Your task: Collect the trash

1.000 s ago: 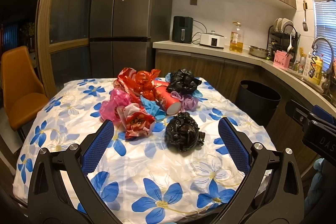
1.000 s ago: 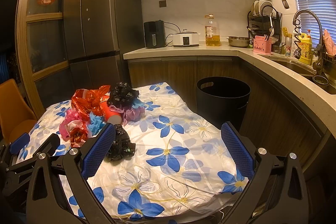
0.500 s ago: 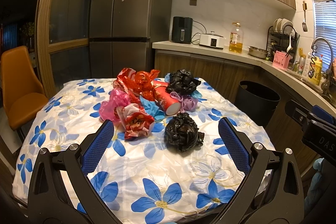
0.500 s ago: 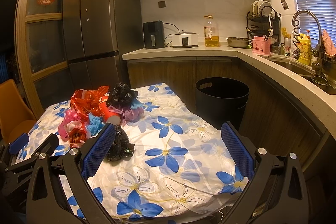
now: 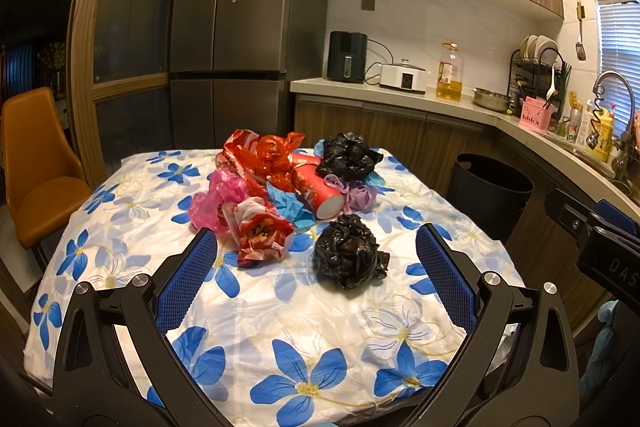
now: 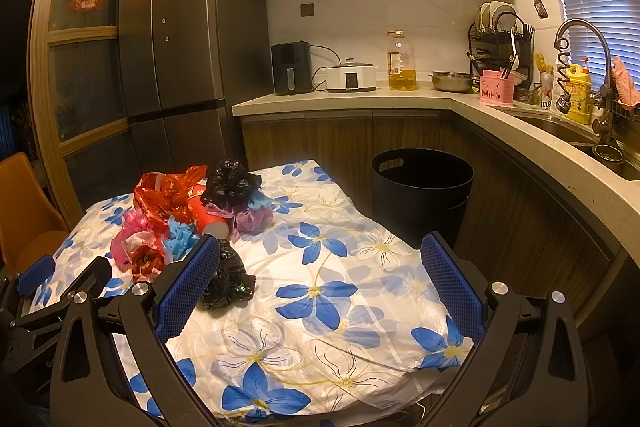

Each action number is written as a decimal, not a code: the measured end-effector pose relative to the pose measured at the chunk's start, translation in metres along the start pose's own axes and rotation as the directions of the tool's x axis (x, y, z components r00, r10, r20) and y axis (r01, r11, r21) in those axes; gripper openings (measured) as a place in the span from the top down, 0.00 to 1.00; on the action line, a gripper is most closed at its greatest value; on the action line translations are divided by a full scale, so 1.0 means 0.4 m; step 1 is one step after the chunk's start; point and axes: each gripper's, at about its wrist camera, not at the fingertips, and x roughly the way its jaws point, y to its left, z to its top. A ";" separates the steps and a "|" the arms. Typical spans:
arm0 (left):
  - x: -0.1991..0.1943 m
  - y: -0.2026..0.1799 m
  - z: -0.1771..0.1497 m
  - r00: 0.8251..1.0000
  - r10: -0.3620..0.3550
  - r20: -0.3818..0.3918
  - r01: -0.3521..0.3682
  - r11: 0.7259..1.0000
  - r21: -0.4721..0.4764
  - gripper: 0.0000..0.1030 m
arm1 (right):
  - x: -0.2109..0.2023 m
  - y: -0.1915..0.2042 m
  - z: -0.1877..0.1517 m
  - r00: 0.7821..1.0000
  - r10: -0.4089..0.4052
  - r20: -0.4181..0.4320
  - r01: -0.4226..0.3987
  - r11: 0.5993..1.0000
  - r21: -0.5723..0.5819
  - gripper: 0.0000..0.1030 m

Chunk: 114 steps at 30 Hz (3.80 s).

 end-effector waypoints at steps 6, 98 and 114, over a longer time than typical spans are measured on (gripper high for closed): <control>0.000 0.000 0.000 1.000 0.001 0.001 -0.001 1.000 0.000 0.05 | -0.001 -0.001 0.001 1.000 0.000 0.000 0.000 1.000 0.000 0.05; 0.228 0.187 -0.075 0.986 0.165 0.010 -0.162 0.980 -0.116 0.08 | 0.412 0.215 -0.186 0.922 0.356 -0.154 -0.367 0.929 -0.050 0.35; 0.415 0.189 -0.054 0.988 0.071 -0.134 -0.093 0.981 -0.172 0.45 | 0.438 0.176 -0.192 0.909 0.378 -0.173 -0.390 0.920 -0.040 0.91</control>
